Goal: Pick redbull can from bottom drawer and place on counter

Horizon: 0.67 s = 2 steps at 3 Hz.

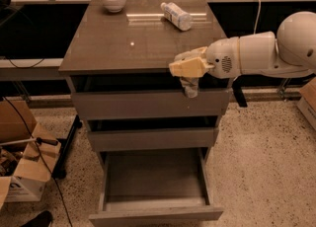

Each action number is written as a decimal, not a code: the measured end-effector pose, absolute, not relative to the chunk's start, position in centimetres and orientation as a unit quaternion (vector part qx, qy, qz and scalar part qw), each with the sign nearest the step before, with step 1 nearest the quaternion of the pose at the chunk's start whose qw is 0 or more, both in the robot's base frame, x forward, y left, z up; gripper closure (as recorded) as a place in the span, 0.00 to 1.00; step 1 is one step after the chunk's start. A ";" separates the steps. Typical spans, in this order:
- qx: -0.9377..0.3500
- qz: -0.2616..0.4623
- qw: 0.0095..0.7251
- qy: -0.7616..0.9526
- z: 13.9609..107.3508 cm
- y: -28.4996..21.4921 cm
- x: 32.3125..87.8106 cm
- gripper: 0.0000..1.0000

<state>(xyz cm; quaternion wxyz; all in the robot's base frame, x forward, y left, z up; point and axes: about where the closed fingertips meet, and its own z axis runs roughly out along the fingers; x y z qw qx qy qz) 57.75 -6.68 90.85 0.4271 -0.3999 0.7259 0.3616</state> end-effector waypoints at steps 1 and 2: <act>-0.383 0.373 0.454 0.713 92.8 -6.3 59.9 1.00; -0.366 0.380 0.488 0.695 95.0 -6.5 62.4 1.00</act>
Offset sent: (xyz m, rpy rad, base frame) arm 0.0781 -0.0095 0.0718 0.2037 -0.1339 -0.0960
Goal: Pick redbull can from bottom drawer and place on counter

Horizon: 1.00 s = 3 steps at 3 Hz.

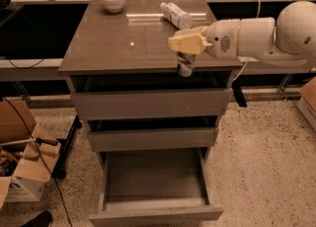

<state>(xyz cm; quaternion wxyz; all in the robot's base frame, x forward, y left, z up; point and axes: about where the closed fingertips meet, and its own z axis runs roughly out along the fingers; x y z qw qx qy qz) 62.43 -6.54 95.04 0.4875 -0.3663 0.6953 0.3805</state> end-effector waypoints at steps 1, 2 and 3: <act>-0.345 0.392 0.515 0.680 96.8 -6.8 65.2 1.00; -0.319 0.396 0.534 0.676 97.5 -6.8 68.1 1.00; -0.297 0.394 0.542 0.680 97.5 -6.6 71.2 1.00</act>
Offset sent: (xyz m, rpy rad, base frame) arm 0.0937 -0.0096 0.0324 0.1729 -0.0448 -0.1387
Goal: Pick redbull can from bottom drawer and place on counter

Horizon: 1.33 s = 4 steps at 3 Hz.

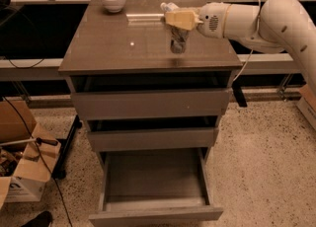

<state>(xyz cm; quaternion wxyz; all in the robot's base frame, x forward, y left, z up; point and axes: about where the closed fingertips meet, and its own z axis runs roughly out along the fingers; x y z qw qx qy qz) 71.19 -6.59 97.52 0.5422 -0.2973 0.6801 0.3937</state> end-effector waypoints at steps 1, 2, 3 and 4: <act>-0.282 0.386 0.540 0.693 96.9 -5.9 74.4 1.00; -0.266 0.378 0.527 0.713 95.5 -5.3 77.2 0.85; -0.246 0.379 0.506 0.735 93.8 -5.5 79.0 0.62; -0.244 0.381 0.501 0.738 93.4 -5.2 79.3 0.31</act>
Offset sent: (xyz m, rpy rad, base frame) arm 0.0955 0.0109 -0.0411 -0.0519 0.1411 -0.1230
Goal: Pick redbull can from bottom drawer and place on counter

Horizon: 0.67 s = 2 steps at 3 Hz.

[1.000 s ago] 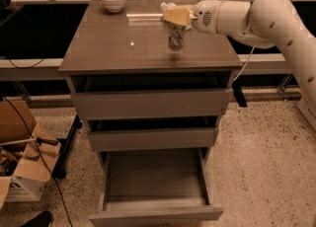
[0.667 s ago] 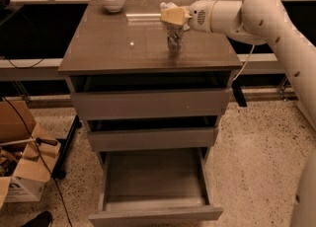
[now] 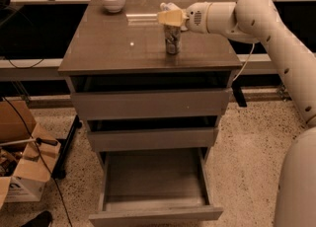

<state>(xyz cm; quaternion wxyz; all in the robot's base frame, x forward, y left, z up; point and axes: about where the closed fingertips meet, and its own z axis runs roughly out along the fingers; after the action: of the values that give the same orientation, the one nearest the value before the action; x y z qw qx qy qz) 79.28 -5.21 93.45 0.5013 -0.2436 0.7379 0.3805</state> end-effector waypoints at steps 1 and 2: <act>-0.245 0.382 0.500 0.738 93.4 -4.9 79.3 0.08; -0.245 0.383 0.499 0.738 93.3 -4.7 79.3 0.00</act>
Offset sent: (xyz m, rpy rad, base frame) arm 0.0001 0.0022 -0.0008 0.0003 0.0015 0.0029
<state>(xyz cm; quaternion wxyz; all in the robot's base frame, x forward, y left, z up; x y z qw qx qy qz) 79.30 -4.72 93.28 0.4991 -0.2454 0.7377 0.3828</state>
